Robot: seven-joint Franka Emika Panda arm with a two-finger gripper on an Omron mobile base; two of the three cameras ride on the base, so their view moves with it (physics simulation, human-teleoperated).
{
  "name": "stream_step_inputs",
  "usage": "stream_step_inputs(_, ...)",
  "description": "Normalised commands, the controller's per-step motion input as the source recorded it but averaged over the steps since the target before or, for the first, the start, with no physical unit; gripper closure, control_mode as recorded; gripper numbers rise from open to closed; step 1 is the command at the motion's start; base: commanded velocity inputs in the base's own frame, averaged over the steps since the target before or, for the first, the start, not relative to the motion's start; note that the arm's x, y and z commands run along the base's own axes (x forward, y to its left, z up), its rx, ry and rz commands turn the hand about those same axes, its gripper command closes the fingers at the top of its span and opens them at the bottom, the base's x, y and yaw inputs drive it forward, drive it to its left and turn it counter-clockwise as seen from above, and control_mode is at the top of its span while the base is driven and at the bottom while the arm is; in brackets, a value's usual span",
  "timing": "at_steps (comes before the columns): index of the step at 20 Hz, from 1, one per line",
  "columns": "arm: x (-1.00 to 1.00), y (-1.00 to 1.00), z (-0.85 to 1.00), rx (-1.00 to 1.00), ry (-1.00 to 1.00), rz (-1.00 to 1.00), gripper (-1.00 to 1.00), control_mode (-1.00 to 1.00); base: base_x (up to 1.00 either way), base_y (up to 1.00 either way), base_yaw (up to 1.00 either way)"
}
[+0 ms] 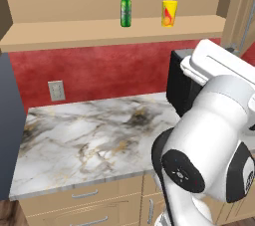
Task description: Open the cabinet directly in front. Then move the beer and the cup to the dining counter with the jar on it.
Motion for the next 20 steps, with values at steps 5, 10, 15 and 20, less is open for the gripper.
stream_step_inputs(5,0.02,0.13,0.0,0.0,0.0,-0.04,-1.0,-1.0,0.0,0.0,0.0)
stream_step_inputs(10,0.15,0.13,0.0,0.0,0.0,-0.06,-1.0,-1.0,0.0,0.0,0.0)
stream_step_inputs(15,0.21,0.18,0.0,0.0,0.0,-0.08,-1.0,-1.0,0.0,0.0,0.0)
stream_step_inputs(20,0.25,0.12,0.0,0.0,0.0,-0.08,-1.0,-1.0,0.0,0.0,0.0)
